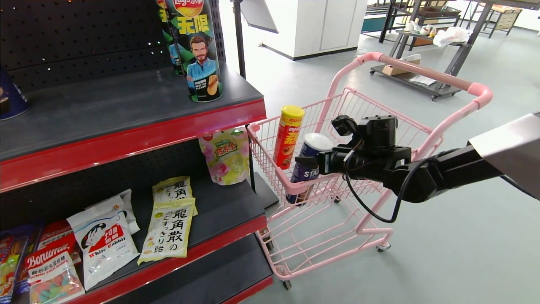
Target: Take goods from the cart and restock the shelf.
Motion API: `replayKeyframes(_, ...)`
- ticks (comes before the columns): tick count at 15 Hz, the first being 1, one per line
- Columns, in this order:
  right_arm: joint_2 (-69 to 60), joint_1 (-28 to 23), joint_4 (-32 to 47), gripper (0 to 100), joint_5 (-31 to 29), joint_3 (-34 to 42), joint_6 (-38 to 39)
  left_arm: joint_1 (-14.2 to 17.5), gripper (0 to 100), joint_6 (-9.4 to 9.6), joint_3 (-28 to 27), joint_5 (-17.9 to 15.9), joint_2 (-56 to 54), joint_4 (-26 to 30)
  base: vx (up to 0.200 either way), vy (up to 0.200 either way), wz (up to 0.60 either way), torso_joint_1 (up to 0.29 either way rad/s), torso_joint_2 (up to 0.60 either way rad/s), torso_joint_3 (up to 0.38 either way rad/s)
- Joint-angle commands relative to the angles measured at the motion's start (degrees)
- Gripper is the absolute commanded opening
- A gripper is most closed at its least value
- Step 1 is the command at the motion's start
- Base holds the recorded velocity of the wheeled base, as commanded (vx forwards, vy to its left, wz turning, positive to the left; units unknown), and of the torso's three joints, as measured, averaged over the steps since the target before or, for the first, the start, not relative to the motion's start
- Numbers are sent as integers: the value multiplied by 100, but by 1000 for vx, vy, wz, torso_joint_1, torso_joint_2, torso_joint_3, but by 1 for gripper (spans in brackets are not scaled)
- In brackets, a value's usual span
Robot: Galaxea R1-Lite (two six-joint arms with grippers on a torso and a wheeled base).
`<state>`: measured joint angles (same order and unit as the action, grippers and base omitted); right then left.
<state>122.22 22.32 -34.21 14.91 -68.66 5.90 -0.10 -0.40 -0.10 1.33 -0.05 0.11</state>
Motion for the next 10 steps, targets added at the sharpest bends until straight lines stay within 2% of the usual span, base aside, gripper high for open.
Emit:
replayKeyframes(1,337,44,-7,100,-50,-245,-1,1,100,-4,1,8,5,7,0,0,0,0,0,0)
replayKeyframes(2,381,44,-7,100,-85,-289,-1,1,100,-4,1,-1,5,-2,0,0,0,0,0,0)
replayKeyframes(3,408,44,-7,0,-111,-359,16,1,100,5,1,8,5,7,0,0,0,0,0,0)
replayKeyframes(7,320,44,2,0,-146,-456,8,1,100,-4,1,-1,5,7,0,0,0,0,0,0)
replayKeyframes(10,-296,27,63,0,-243,-464,-10,1,100,-4,1,8,5,-2,0,0,0,0,0,0)
